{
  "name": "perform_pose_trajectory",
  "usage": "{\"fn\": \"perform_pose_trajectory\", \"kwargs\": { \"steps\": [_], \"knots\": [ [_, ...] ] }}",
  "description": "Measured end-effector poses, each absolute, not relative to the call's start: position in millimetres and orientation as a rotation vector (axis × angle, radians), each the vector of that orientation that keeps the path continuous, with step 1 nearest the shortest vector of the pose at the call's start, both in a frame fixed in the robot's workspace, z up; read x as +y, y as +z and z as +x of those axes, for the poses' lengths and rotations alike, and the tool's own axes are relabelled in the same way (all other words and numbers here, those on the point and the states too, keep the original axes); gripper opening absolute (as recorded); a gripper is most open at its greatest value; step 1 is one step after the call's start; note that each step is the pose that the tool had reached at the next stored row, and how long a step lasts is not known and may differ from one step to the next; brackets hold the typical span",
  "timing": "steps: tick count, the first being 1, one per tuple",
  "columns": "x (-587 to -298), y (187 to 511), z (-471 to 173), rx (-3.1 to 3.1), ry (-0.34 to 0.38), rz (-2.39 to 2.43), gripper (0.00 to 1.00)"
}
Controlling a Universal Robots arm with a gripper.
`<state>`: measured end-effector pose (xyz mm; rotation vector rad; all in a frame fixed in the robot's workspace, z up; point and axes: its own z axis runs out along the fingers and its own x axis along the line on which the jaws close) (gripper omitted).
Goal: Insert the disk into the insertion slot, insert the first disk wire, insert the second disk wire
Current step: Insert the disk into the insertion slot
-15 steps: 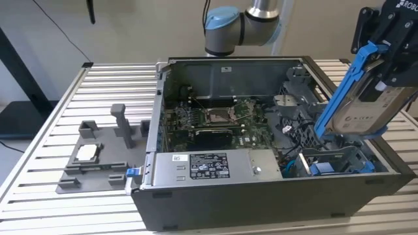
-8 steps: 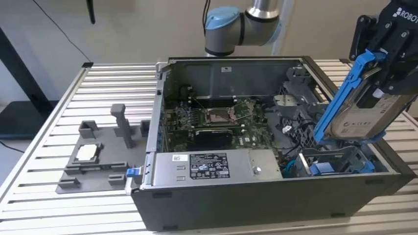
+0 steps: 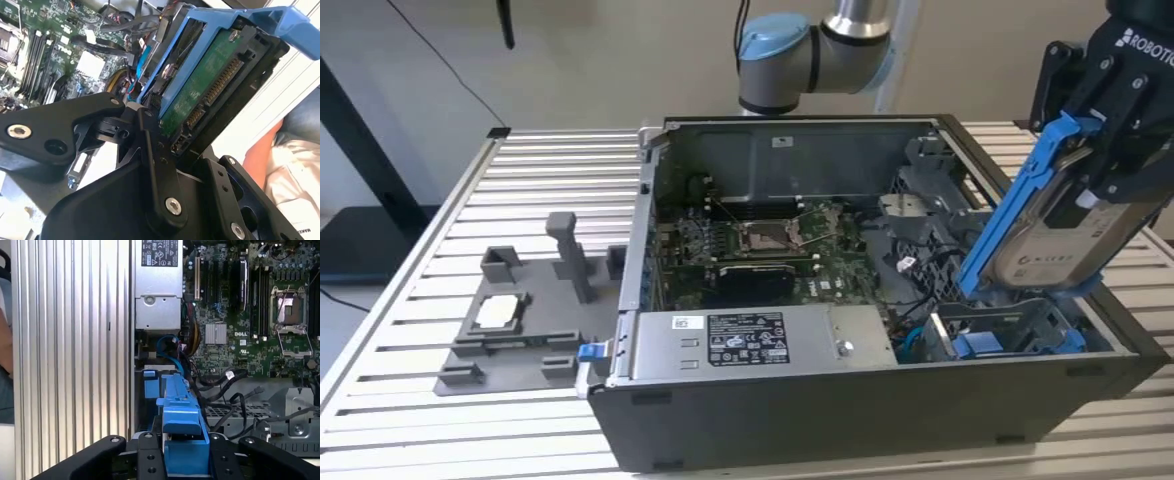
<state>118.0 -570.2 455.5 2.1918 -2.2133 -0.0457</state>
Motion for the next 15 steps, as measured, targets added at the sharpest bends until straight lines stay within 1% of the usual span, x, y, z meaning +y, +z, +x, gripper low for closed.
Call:
{"fn": "perform_pose_trajectory", "kwargs": {
  "steps": [15],
  "knots": [
    [-571.2,443.0,116.3,-2.202,-0.045,2.203,0.33]
  ]
}}
